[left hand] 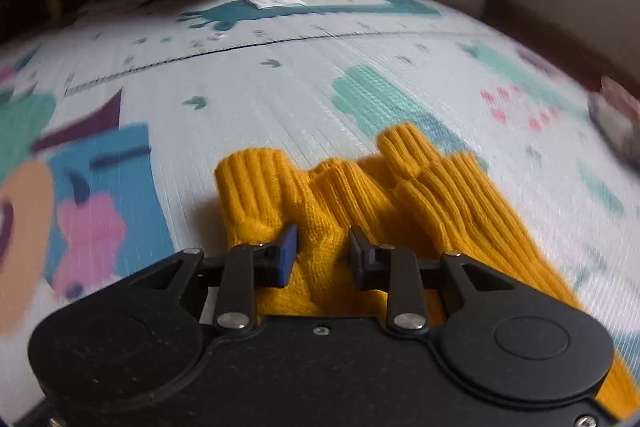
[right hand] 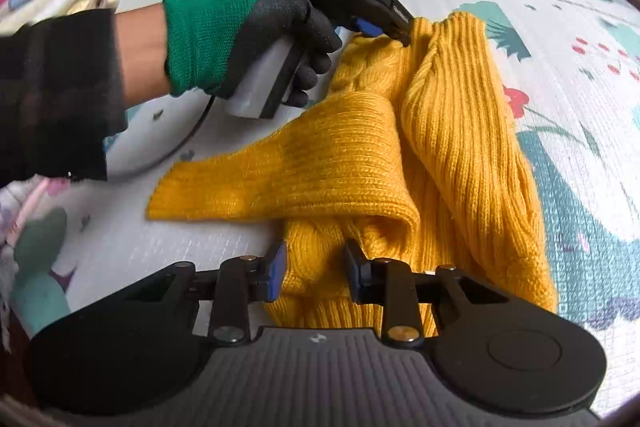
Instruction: Fold clothes
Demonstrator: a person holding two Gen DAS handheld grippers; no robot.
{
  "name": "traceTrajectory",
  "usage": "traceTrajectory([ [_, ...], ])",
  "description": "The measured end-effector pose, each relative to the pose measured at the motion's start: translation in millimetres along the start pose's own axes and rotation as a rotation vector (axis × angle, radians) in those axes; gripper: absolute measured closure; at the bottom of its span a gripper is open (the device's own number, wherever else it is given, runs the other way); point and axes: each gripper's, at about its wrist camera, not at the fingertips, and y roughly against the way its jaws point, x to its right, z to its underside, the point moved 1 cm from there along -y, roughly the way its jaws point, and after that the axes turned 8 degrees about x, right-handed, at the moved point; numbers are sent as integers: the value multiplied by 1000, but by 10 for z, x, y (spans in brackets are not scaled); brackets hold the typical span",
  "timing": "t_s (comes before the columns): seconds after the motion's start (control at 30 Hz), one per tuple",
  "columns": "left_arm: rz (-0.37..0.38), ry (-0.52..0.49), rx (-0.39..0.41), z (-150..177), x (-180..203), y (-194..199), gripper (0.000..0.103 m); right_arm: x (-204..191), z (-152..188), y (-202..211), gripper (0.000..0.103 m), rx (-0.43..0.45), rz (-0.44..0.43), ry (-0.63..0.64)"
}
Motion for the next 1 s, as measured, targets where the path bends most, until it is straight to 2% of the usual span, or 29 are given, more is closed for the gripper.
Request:
traceTrajectory([
  [0.07, 25, 89, 53, -41, -118, 267, 73, -19, -39, 7, 72, -7, 10, -6],
  [0.13, 37, 184, 82, 58, -292, 598, 67, -21, -45, 66, 71, 24, -1, -9],
  [0.2, 28, 247, 75, 269, -476, 945, 64, -34, -22, 115, 80, 42, -4, 18],
  [0.33, -56, 346, -7, 813, -762, 1648, 62, -6, 19, 123, 82, 42, -6, 22],
  [0.4, -102, 383, -53, 1056, -819, 1947, 52, -9, 25, 126, 81, 48, -3, 27],
  [0.43, -113, 399, -78, 1155, -823, 2053, 51, -13, 23, 124, 81, 50, -2, 30],
  [0.53, -124, 429, -125, 1364, -764, 2236, 50, -43, 10, 95, 81, 53, -4, 35],
  [0.63, -129, 449, -160, 1504, -688, 2177, 50, -99, -2, 70, 81, 57, -9, 45],
  [0.73, -193, 366, -158, 1512, -550, 2076, 51, -177, 1, 54, 81, 59, -17, 81],
  [0.77, -221, 329, -157, 1496, -499, 2049, 61, -201, 2, 50, 81, 61, -20, 94],
  [0.8, -226, 293, -154, 1481, -464, 2027, 88, -219, 2, 48, 81, 61, -25, 103],
  [0.9, -198, 155, -138, 1419, -382, 1980, 98, -268, -2, 44, 81, 66, -34, 136],
  [1.0, -202, -108, -73, 1226, -225, 1958, 99, -300, 17, 4, 81, 44, -36, 169],
])
